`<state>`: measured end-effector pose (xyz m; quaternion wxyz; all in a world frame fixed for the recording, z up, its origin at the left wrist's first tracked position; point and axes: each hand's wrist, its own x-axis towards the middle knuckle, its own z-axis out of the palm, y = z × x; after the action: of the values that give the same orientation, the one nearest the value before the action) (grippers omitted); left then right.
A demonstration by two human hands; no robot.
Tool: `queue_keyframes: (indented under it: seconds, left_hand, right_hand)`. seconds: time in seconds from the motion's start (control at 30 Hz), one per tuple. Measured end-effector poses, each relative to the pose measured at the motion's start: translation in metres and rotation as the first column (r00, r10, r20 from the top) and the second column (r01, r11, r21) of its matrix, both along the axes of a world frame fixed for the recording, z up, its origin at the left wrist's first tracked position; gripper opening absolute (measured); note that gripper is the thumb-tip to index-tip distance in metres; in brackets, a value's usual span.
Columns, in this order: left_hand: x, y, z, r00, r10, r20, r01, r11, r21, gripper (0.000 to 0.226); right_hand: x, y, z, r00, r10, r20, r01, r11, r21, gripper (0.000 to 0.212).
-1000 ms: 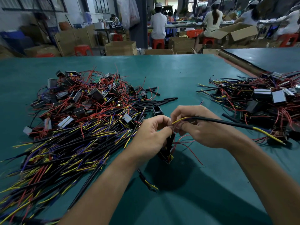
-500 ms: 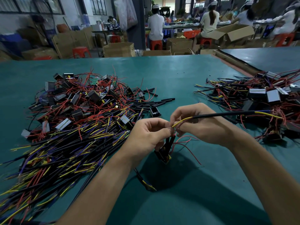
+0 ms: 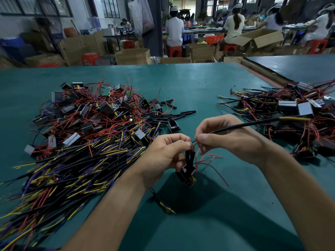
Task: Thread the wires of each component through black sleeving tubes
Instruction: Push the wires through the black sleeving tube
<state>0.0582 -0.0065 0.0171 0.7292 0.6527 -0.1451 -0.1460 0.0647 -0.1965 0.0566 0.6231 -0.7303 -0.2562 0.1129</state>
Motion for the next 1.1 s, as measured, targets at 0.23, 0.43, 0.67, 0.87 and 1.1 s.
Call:
queue_keyframes:
  seconds: [0.23,0.43,0.67,0.87,1.1]
  left_hand:
    - [-0.001,0.004,0.000,0.997,-0.069,-0.033,0.068,0.997,-0.031,0.018]
    - [-0.001,0.001,0.002,0.999,-0.027,-0.024,0.027,0.999,-0.022,0.011]
    - [-0.002,0.001,0.002,0.999,-0.029,0.029,0.029,1.000,-0.001,0.013]
    - [-0.002,-0.002,0.001,0.997,0.014,0.078,-0.018,0.999,0.041,0.014]
    - [-0.003,-0.007,-0.003,0.989,0.083,0.122,-0.094,0.992,0.080,0.027]
  right_hand:
    - [-0.002,0.002,0.001,0.999,-0.036,-0.004,0.036,0.999,-0.002,0.017]
    - [0.000,0.005,-0.001,0.995,-0.095,-0.002,0.095,0.995,-0.001,0.010]
    - [0.001,0.010,-0.003,0.992,-0.121,-0.041,0.122,0.991,0.045,0.021]
    - [-0.001,0.010,0.000,0.989,-0.131,-0.069,0.133,0.991,0.025,0.019]
    - [0.002,0.006,0.000,0.977,-0.204,0.070,0.208,0.977,-0.054,0.029]
